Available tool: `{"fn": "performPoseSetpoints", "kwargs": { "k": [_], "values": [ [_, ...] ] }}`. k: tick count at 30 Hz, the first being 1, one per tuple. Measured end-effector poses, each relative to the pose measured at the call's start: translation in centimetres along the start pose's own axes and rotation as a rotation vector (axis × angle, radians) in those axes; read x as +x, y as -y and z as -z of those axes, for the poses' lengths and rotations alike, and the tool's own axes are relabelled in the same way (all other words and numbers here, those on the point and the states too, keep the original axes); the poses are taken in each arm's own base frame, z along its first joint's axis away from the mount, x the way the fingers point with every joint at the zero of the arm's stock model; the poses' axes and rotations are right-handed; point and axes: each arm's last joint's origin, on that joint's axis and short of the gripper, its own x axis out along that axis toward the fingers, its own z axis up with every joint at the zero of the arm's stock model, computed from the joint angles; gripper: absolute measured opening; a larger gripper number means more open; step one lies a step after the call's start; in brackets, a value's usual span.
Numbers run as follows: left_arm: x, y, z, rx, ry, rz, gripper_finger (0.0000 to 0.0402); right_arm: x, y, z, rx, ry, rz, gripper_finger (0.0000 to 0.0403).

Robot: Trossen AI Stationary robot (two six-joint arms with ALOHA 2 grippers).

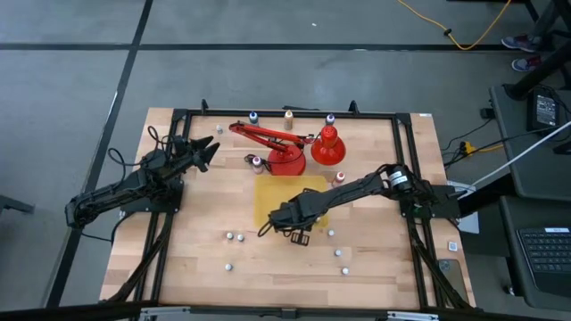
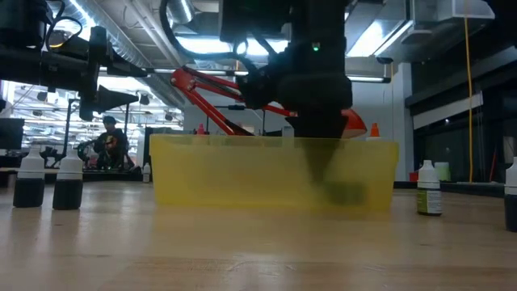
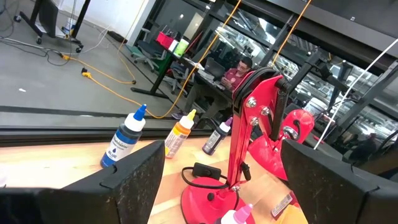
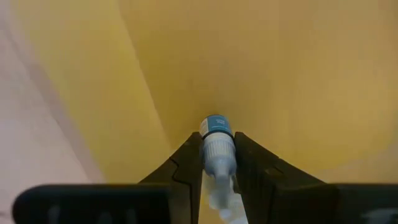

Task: Pick & Place food coloring
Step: Put the small blue food bottle into the yellow bin, then put the small green food bottle into the yellow bin

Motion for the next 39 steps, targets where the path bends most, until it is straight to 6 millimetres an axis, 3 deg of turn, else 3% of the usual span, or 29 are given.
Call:
{"fn": "performPoseSetpoints", "kwargs": {
  "k": [12, 20, 29, 39],
  "values": [
    [0.0, 0.0, 0.0, 0.000, 0.000, 0.000, 0.0312, 0.1, 0.0, 0.0, -0.006, -0.007, -0.015, 0.0085],
    [0.0, 0.0, 0.0, 0.000, 0.000, 0.000, 0.0311, -0.2, -0.1, 0.0, -0.044, -0.006, -0.029, 0.0120],
    [0.0, 0.0, 0.0, 0.000, 0.000, 0.000, 0.0312, -1.9, 0.8, -1.1, -0.024, 0.026, -0.044, 0.0135],
    [0.0, 0.0, 0.0, 0.000, 0.000, 0.000, 0.0311, -4.9, 2.1, -0.8, -0.002, 0.006, -0.033, 0.0135]
  ]
}}
